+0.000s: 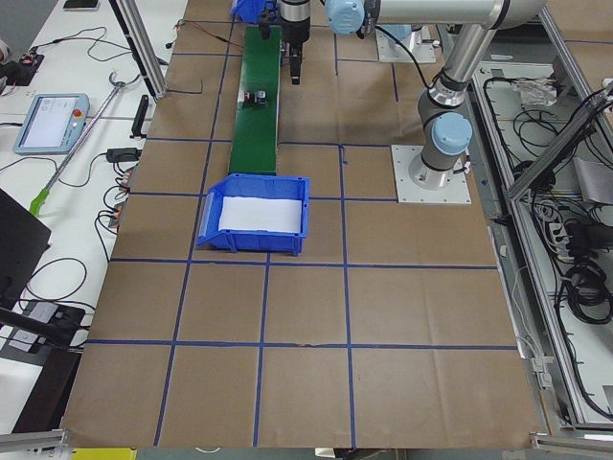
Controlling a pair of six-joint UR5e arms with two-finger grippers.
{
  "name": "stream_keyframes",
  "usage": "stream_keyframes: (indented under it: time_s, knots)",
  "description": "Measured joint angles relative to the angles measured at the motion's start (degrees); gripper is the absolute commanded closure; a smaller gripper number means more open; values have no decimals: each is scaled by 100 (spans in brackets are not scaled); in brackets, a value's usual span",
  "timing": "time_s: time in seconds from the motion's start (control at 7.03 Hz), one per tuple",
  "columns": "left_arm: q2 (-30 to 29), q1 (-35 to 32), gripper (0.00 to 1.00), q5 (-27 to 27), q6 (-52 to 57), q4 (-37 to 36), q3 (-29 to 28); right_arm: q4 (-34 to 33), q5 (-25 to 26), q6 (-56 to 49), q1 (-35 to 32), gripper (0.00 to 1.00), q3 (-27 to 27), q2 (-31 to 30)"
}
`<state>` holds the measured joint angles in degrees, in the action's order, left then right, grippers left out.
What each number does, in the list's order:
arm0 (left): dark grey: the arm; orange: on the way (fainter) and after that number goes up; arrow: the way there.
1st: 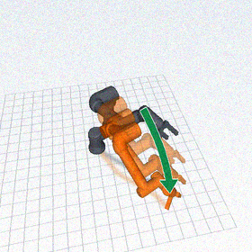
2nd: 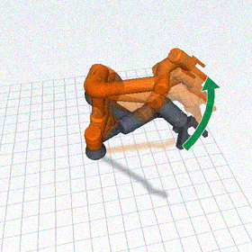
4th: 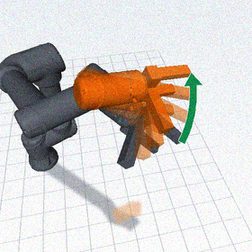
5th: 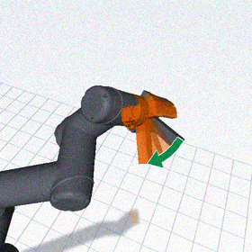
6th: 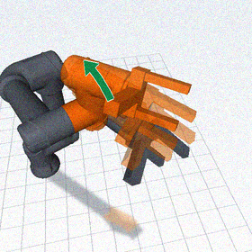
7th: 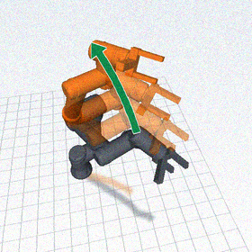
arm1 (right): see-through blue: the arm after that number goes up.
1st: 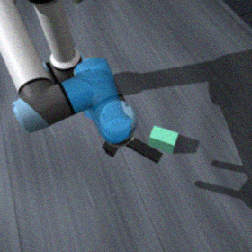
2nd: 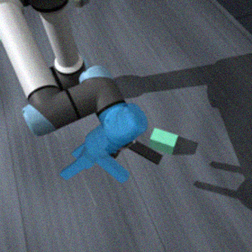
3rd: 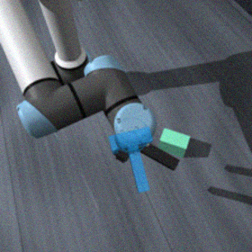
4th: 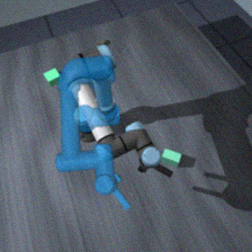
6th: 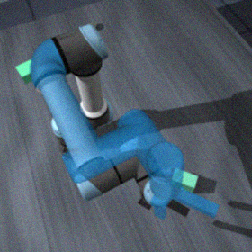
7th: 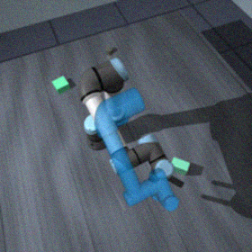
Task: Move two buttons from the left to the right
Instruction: 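Carry the yellow button into the bin beside the right arm and release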
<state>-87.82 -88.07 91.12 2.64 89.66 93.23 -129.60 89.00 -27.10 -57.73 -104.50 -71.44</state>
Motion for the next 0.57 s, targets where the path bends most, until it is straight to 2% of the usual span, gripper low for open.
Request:
stream_keyframes:
  time_s: [0.14,0.28,0.43,0.57]
  knots:
    - [-1,-1,0,-6,-8,0,-8,-93,21,-6,43,94,-127,93]
    - [-1,-5,0,-11,-19,0,-11,-123,50,-6,66,69,-202,210]
    - [2,-8,0,-14,-29,-1,-14,-135,70,-12,73,1,-230,290]
    - [14,-8,0,-17,-40,-1,-8,-141,70,-16,75,0,-223,312]
